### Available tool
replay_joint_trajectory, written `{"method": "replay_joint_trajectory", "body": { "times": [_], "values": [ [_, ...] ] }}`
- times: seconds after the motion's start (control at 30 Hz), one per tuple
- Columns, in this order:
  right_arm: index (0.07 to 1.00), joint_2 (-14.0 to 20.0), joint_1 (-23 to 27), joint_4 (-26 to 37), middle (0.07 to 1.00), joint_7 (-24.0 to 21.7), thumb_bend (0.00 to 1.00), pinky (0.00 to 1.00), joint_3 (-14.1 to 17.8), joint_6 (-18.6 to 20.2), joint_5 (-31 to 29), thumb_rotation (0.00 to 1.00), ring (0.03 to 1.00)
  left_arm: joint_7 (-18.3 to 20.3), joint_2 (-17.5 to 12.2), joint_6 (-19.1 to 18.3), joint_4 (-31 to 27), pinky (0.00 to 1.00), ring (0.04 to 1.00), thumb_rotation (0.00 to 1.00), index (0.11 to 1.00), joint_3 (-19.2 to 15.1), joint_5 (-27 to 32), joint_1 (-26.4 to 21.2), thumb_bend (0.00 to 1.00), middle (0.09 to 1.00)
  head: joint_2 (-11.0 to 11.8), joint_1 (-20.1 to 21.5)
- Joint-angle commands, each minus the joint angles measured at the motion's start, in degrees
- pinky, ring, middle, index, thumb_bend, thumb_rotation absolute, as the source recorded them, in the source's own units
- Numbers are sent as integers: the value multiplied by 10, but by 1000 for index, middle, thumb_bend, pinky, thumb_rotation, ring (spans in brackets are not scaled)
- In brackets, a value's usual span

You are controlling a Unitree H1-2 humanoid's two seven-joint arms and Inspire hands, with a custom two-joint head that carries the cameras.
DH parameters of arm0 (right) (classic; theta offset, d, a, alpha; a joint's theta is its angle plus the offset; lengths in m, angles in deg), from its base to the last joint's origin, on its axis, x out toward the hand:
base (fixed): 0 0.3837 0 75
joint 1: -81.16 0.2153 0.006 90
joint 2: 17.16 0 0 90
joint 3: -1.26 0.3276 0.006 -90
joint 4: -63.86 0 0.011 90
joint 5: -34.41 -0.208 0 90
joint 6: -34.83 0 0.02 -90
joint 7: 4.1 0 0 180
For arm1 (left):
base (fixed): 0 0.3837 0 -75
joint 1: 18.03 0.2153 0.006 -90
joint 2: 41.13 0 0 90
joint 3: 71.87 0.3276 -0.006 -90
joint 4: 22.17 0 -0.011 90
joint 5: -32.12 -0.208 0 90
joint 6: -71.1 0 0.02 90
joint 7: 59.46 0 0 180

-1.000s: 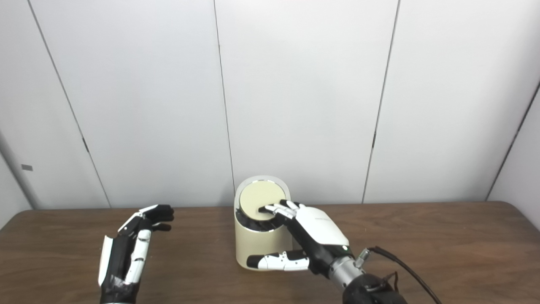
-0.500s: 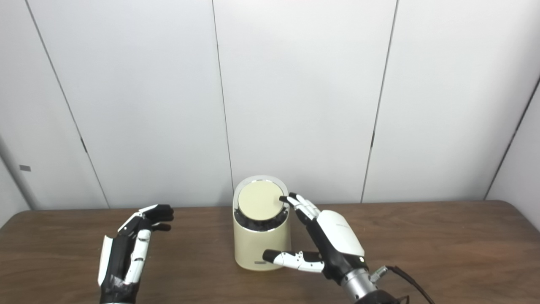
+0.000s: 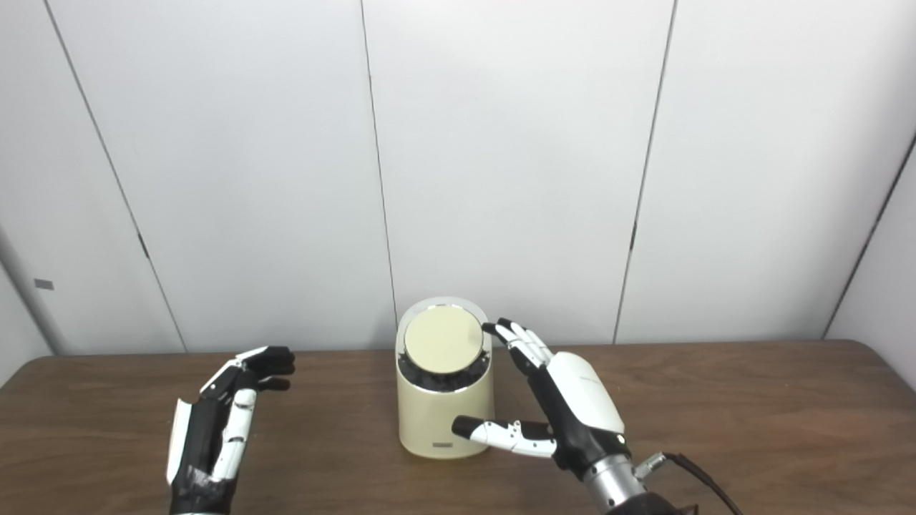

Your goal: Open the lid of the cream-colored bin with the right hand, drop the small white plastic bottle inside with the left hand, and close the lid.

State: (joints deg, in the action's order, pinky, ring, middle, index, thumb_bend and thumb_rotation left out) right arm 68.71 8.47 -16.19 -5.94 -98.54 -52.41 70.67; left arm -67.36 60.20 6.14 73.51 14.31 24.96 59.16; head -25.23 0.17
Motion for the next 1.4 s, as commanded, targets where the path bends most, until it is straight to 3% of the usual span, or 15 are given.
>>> {"method": "replay_joint_trajectory", "body": {
  "times": [0.0,0.1,0.17,0.27,0.33,0.4,0.63,0.77,1.0,1.37],
  "values": [
    [902,-3,7,1,925,39,591,831,19,-40,-21,795,922,-4,-6,14,-8,618,679,832,683,-2,-6,-19,347,694,0,1],
    [848,-10,-3,-19,879,82,369,735,41,-79,-43,655,863,-7,-6,13,-8,626,680,812,684,-4,-13,-19,339,695,0,3],
    [810,-13,-9,-35,845,109,259,677,52,-105,-52,498,823,-9,-7,11,-8,629,680,766,683,-5,-16,-18,328,695,1,4],
    [779,-19,-19,-54,817,137,210,642,72,-123,-68,465,790,-8,-7,8,-9,631,680,650,682,-8,-16,-18,304,696,0,6],
    [762,-23,-24,-71,801,157,213,613,83,-143,-79,457,760,-7,-8,7,-8,628,681,580,684,-10,-14,-18,290,698,1,6],
    [742,-24,-27,-87,773,174,219,583,92,-165,-88,381,723,-2,-9,5,-9,622,684,478,688,-11,-4,-17,275,702,1,6],
    [688,-23,-39,-115,711,198,249,523,106,-214,-109,273,672,9,-15,3,0,619,692,396,694,-13,15,-18,266,709,2,12],
    [672,-25,-39,-122,710,203,270,541,109,-231,-116,237,683,13,-16,6,6,620,695,358,694,-13,15,-20,257,710,5,18],
    [649,-26,-45,-125,718,197,284,549,110,-232,-120,219,692,15,-15,9,10,618,694,315,691,-13,20,-19,246,711,3,16],
    [643,-29,-48,-125,709,197,284,558,108,-245,-123,200,692,21,-16,4,4,604,691,362,693,-14,25,-17,252,712,0,18]
  ]
}}
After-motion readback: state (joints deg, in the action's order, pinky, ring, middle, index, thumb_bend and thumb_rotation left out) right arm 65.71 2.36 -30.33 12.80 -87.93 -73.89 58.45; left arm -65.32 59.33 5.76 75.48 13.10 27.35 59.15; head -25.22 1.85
